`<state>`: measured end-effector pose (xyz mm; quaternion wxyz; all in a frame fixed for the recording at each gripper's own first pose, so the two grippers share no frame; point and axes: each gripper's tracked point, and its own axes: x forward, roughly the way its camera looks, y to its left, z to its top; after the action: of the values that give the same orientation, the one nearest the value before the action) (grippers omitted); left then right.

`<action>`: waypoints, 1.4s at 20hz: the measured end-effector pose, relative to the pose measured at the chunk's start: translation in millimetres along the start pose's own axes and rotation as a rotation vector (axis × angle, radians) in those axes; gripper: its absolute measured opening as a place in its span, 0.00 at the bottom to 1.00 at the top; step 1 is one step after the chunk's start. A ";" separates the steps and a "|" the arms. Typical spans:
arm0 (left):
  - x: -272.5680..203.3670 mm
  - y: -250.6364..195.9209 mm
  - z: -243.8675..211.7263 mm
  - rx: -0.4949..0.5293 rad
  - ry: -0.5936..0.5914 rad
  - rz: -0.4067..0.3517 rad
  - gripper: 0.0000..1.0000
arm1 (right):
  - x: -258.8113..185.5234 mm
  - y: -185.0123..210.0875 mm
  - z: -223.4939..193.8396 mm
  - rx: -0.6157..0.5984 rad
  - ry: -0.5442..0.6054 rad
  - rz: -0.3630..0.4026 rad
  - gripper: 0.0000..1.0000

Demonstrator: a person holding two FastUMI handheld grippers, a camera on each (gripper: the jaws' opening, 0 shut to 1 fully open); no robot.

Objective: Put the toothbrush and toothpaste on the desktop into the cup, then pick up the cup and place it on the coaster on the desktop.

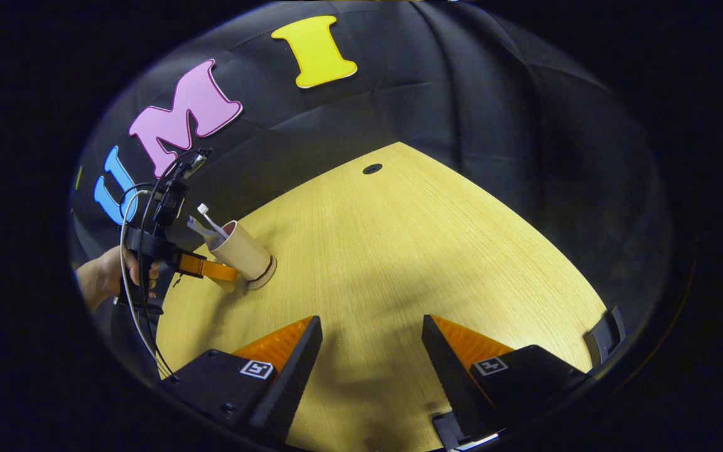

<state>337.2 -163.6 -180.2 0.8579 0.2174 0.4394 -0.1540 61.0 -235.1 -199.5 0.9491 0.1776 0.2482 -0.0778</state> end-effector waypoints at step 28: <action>-187.8 49.9 -79.8 -0.412 -0.656 0.169 1.00 | -18.9 85.3 33.1 -0.261 -0.061 0.121 0.98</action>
<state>198.8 -66.5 -55.6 0.9880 0.0155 0.1443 -0.0527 79.5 -167.5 -137.6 0.9742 0.0649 0.2162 0.0074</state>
